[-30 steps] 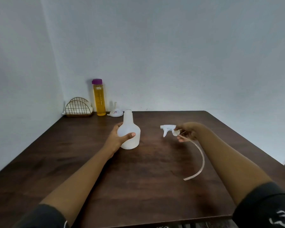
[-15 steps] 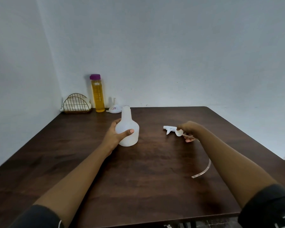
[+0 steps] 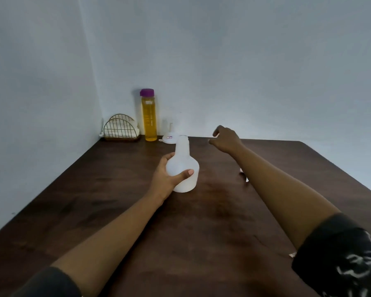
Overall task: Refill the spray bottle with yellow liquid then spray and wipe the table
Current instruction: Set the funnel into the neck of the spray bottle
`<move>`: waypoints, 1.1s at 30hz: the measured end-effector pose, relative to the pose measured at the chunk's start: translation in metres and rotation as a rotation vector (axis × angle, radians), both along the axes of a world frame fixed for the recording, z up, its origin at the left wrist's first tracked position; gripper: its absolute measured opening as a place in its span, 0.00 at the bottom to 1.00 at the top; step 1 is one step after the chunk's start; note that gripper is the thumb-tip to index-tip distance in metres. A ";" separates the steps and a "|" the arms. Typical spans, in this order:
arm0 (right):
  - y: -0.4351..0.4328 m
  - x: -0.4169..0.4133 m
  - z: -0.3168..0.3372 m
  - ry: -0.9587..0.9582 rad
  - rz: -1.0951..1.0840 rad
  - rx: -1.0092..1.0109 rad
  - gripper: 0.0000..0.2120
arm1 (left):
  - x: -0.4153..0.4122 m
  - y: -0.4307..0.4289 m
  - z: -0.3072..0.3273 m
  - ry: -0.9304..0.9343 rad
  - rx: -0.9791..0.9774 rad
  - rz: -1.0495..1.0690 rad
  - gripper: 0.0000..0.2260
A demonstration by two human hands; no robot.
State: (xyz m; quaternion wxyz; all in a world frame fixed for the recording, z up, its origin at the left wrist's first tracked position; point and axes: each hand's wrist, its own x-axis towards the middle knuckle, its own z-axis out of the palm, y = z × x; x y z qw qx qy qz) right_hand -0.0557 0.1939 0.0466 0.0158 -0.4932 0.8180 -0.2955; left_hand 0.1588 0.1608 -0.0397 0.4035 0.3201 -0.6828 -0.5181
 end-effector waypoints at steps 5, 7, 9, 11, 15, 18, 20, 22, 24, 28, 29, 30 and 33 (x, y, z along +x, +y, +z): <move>-0.083 0.004 -0.004 -0.034 0.186 0.008 0.18 | 0.001 -0.007 -0.003 0.034 0.005 0.092 0.34; -0.116 0.000 -0.007 -0.010 0.249 0.031 0.20 | 0.000 -0.009 -0.006 0.027 -0.008 0.103 0.34; -0.145 -0.004 -0.012 0.022 0.299 0.075 0.24 | -0.001 -0.009 -0.007 0.027 -0.010 0.107 0.36; -0.169 -0.007 -0.017 0.041 0.341 0.106 0.27 | -0.001 -0.008 -0.006 0.019 -0.011 0.103 0.37; -0.204 -0.008 -0.021 0.069 0.404 0.111 0.29 | -0.001 -0.007 -0.006 0.010 -0.009 0.109 0.38; -0.221 -0.007 -0.023 0.117 0.428 0.144 0.26 | -0.001 -0.007 -0.006 -0.001 -0.013 0.112 0.38; -0.226 -0.005 -0.025 0.185 0.421 0.137 0.20 | -0.001 -0.007 -0.006 -0.008 -0.013 0.108 0.38; -0.225 -0.004 -0.026 0.215 0.382 0.064 0.13 | -0.001 -0.008 -0.006 -0.015 -0.010 0.108 0.38; -0.218 -0.004 -0.023 0.238 0.341 0.009 0.09 | -0.002 -0.008 -0.006 -0.016 -0.004 0.106 0.38; -0.185 -0.005 -0.002 0.098 0.277 -0.073 0.06 | -0.002 -0.007 -0.004 0.002 0.003 0.106 0.37; -0.173 -0.005 0.004 -0.019 0.250 -0.115 0.08 | -0.002 -0.007 -0.004 -0.003 0.003 0.104 0.38; -0.160 -0.006 0.010 -0.175 0.229 -0.160 0.11 | -0.002 -0.007 -0.004 -0.011 0.004 0.104 0.38; -0.114 -0.001 0.025 -0.721 0.232 -0.252 0.12 | -0.001 -0.004 0.000 -0.030 0.008 0.097 0.38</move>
